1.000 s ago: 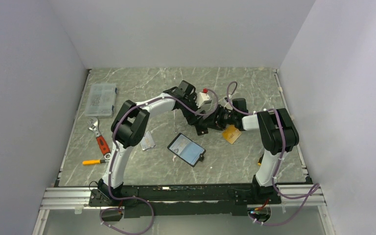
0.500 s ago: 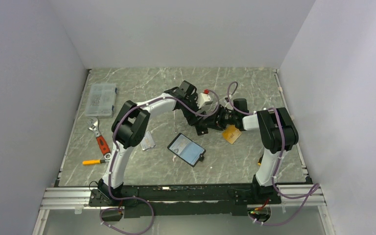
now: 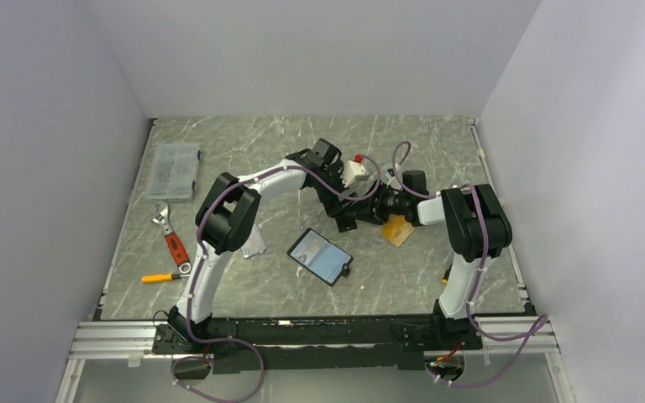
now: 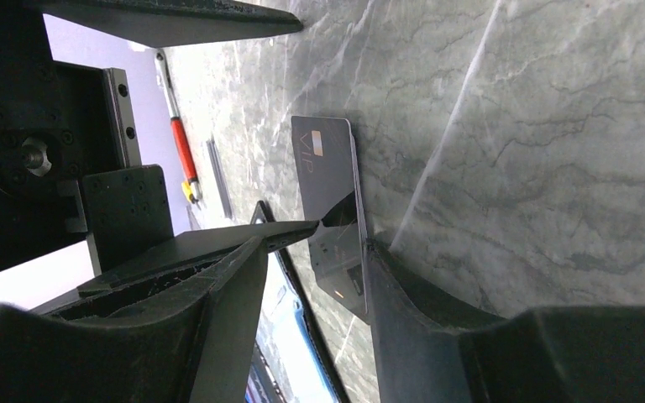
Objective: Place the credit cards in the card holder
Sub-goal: Pick up the credit card from the center of the board.
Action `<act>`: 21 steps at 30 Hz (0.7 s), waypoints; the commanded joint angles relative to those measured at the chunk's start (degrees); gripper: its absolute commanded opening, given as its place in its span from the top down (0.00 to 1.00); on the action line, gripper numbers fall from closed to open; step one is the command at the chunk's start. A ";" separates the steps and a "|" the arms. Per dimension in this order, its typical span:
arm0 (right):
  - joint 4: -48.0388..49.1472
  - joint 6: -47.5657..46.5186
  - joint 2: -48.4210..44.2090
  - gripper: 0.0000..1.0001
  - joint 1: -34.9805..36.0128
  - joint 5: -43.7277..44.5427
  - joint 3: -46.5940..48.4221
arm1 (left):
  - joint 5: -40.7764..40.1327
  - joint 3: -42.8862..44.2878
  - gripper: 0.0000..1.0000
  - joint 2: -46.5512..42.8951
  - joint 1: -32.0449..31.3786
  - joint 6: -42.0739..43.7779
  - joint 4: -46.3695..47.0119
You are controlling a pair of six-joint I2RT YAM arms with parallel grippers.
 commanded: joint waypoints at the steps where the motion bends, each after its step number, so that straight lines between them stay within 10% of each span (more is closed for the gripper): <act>1: -7.51 -3.66 3.71 0.49 -0.83 7.31 -2.28 | 6.36 0.84 0.01 -3.88 2.07 -1.55 -2.90; 21: -8.23 -4.24 3.00 0.48 -1.15 8.29 -3.07 | -0.81 -1.38 0.01 -2.99 1.85 2.54 -1.32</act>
